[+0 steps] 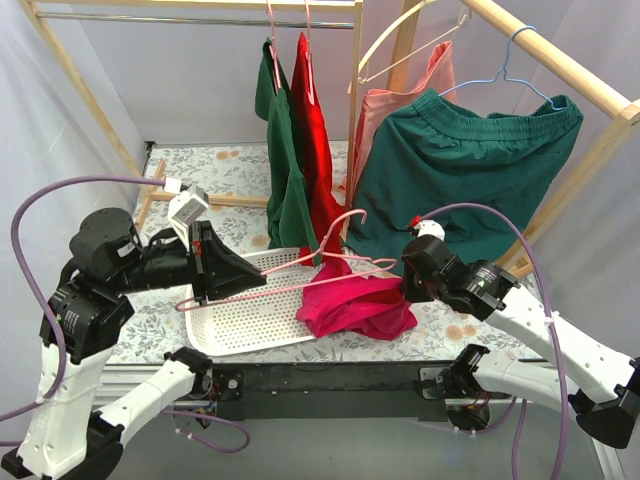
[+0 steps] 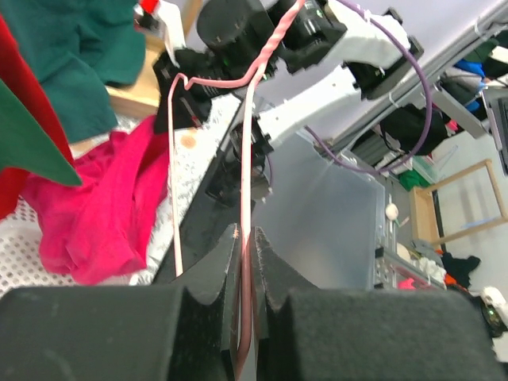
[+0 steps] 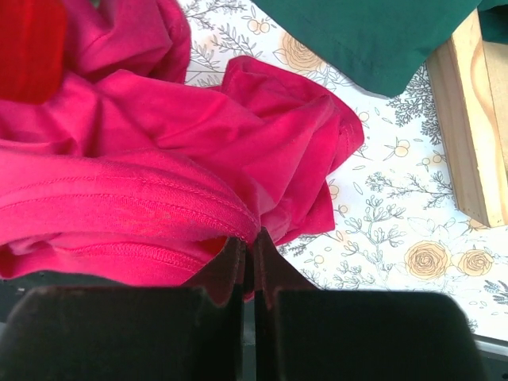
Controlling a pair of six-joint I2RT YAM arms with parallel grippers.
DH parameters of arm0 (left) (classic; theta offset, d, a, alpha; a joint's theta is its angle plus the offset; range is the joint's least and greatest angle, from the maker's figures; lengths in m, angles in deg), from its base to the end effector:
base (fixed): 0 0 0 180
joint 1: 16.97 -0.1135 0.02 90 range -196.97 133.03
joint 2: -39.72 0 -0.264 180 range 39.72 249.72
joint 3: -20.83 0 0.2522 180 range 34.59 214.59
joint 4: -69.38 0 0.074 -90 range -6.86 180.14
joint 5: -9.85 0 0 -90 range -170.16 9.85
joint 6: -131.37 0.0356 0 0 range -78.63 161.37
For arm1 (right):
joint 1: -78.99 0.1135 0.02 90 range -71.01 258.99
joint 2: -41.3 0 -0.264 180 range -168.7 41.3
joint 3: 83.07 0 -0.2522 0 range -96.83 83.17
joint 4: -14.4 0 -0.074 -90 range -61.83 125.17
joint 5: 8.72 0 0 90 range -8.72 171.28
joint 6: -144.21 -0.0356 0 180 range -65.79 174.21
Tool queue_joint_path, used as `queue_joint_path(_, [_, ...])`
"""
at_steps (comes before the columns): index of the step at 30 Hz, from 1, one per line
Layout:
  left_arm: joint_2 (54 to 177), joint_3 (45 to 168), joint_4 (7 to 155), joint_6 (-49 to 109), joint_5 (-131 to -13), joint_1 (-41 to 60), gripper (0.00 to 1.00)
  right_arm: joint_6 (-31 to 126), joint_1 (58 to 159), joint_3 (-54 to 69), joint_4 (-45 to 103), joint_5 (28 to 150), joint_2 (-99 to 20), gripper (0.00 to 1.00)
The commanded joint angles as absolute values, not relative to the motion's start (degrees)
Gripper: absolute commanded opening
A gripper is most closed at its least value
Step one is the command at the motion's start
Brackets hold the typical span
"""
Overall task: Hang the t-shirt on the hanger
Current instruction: Pick up the hanger from the clothesline, then place the T-shirt on the hanger.
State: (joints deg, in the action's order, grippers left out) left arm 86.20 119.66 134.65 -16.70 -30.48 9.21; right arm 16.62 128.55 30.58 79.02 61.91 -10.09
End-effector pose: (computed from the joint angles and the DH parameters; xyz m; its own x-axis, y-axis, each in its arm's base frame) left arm 0.0660 -0.0627 0.4829 -0.9144 -0.1625 -0.3708 0.3334 0.2175 -0.9174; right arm 0.1183 0.1206 0.3029 -0.7448 0.0133 -0.6671 -0.1570 0.9682 0.1946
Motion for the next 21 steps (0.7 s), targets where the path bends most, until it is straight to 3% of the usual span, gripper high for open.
queue_joint_path(1, [86.9,116.6,139.1,-15.2,-31.5,10.3,0.00,16.8,128.0,27.5,78.1,60.2,-11.2,0.01])
queue_joint_path(7, [87.3,113.6,138.6,-13.7,-34.5,11.1,0.00,18.5,127.9,22.5,78.6,60.9,-11.6,0.01])
queue_joint_path(21, [92.5,107.1,125.7,-16.5,-28.7,11.1,0.00,26.1,127.9,10.2,79.6,68.7,-15.4,0.01])
